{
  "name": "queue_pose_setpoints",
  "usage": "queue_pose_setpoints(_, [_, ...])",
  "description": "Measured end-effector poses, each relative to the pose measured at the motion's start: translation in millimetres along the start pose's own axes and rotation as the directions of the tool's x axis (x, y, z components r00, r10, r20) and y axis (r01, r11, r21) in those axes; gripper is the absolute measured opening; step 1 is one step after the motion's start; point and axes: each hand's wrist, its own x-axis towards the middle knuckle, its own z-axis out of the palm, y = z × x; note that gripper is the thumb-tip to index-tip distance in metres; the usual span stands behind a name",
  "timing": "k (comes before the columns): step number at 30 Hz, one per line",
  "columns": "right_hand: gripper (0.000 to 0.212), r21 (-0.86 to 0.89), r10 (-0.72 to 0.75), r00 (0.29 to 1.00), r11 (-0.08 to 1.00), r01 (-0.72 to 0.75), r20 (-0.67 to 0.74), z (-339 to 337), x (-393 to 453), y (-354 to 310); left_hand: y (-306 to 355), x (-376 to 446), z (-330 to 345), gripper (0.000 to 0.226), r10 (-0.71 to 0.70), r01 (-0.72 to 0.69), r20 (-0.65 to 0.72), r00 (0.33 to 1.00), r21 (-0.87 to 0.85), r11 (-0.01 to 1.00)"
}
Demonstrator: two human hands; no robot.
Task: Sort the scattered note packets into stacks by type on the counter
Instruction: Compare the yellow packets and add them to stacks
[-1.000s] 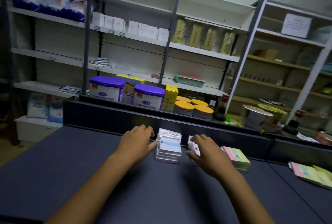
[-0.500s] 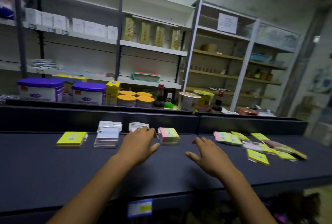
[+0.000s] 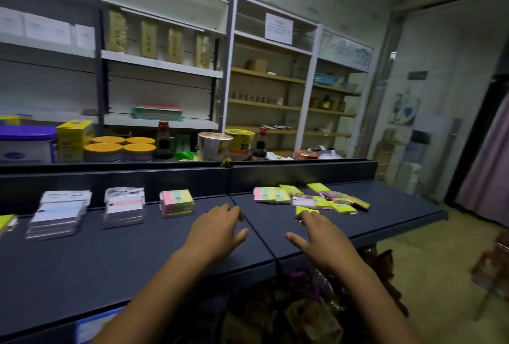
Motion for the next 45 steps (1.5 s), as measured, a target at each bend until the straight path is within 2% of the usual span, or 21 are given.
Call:
queue_pose_setpoints(9, [0.051, -0.030, 0.066, 0.997, 0.997, -0.065, 0.029, 10.1, 43.7, 65.1, 22.9, 82.1, 48.1, 0.038, 0.049, -0.048, 0.030, 0.998, -0.036, 0.998])
queue_pose_setpoints(17, [0.047, -0.015, 0.063, 0.998, 0.998, -0.063, 0.000, 23.2, 124.4, 90.9, 1.9, 163.1, 81.6, 0.038, -0.013, 0.014, 0.042, 0.999, -0.016, 1.000])
queue_pose_setpoints(25, [0.043, -0.005, 0.047, 0.999, 0.999, -0.047, 0.026, 45.8, 176.7, 116.0, -10.7, 204.1, 110.6, 0.034, -0.177, 0.182, 0.053, 0.983, -0.108, 0.977])
queue_pose_setpoints(31, [0.042, 0.046, -0.056, 0.998, 0.997, 0.055, 0.028, 63.9, 216.7, 133.4, -5.3, 231.1, 137.0, 0.036, -0.295, 0.300, 0.061, 0.954, -0.086, 0.950])
queue_pose_setpoints(37, [0.045, 0.089, -0.150, 0.987, 0.985, 0.145, 0.055, 73.5, 257.4, 160.4, 2.9, 250.8, 168.7, 0.055, -0.478, 0.483, 0.100, 0.872, -0.030, 0.875])
queue_pose_setpoints(40, [0.046, 0.105, -0.180, 0.983, 0.979, 0.176, 0.031, 78.2, 273.5, 170.9, 1.3, 253.8, 181.9, 0.068, -0.502, 0.504, 0.071, 0.862, -0.021, 0.863])
queue_pose_setpoints(45, [0.042, 0.180, -0.232, 0.972, 0.958, 0.222, 0.035, 94.7, 284.5, 169.6, -7.7, 253.0, 193.1, 0.071, -0.528, 0.518, 0.019, 0.849, -0.226, 0.825])
